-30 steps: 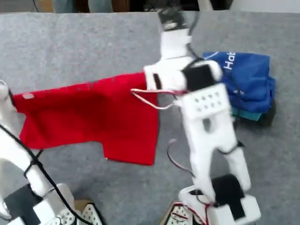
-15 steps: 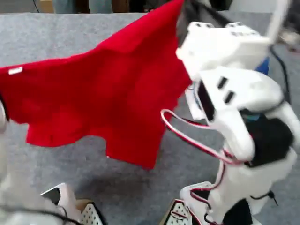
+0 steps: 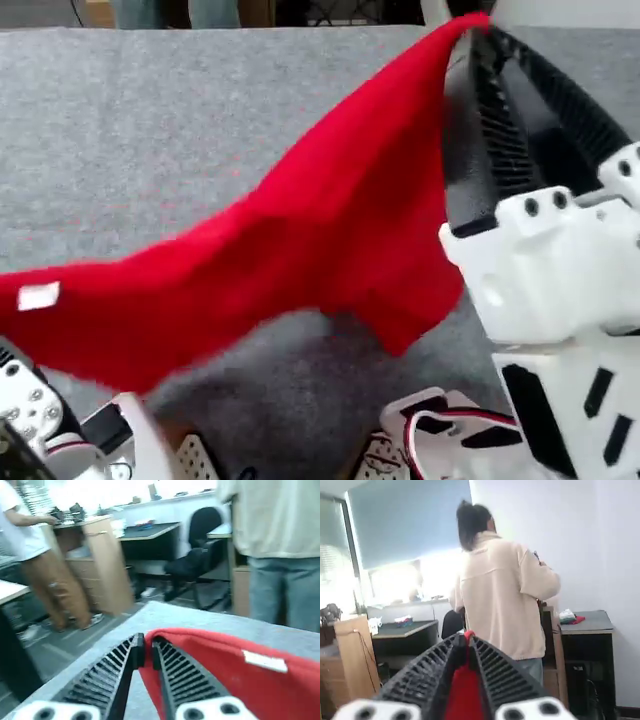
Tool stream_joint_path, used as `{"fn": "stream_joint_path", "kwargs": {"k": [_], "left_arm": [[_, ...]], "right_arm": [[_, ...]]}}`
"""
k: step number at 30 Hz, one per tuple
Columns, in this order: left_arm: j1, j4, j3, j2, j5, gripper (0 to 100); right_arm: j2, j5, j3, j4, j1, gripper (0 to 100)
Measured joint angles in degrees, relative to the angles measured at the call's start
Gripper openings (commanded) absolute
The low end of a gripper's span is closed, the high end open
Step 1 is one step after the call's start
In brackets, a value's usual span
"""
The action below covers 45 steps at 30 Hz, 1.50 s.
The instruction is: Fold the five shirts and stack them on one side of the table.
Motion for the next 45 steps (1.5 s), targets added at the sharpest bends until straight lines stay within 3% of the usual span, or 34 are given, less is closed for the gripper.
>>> {"fn": "stream_joint_path", "kwargs": {"k": [6, 10, 14, 20, 23, 25, 31, 37, 45], "left_arm": [[0.4, -0.5, 6.2, -0.4, -0.2, 3], [5.9, -10.6, 22.6, -0.4, -0.2, 3], [8.0, -29.7, 44.7, -0.1, -0.2, 3], [8.4, -72.5, 76.0, 4.1, -0.2, 3], [8.6, -90.4, 80.4, 9.9, -0.2, 3], [8.9, -96.5, 79.4, 15.3, -0.2, 3], [8.9, -99.3, 64.7, 36.8, -0.2, 3], [8.9, -99.0, 47.2, 54.5, -0.2, 3], [8.9, -76.8, 38.9, 56.3, -0.2, 3]], "right_arm": [[2.4, 2.5, 11.5, -2.0, -0.8, 1.3], [9.1, 2.5, 22.6, -10.3, -0.6, 1.3], [15.9, 2.9, 32.0, -20.9, -0.6, 1.3], [29.4, 3.1, 36.5, -35.4, -0.6, 1.3], [36.6, 3.1, 36.6, -42.9, -0.6, 1.3], [41.1, 3.1, 36.3, -47.0, -0.6, 1.3], [52.6, 3.1, 23.8, -48.9, -0.6, 1.3], [61.8, 3.1, 7.5, -42.0, -0.6, 1.3], [66.2, 3.1, -10.7, -17.2, -0.6, 1.4]]}}
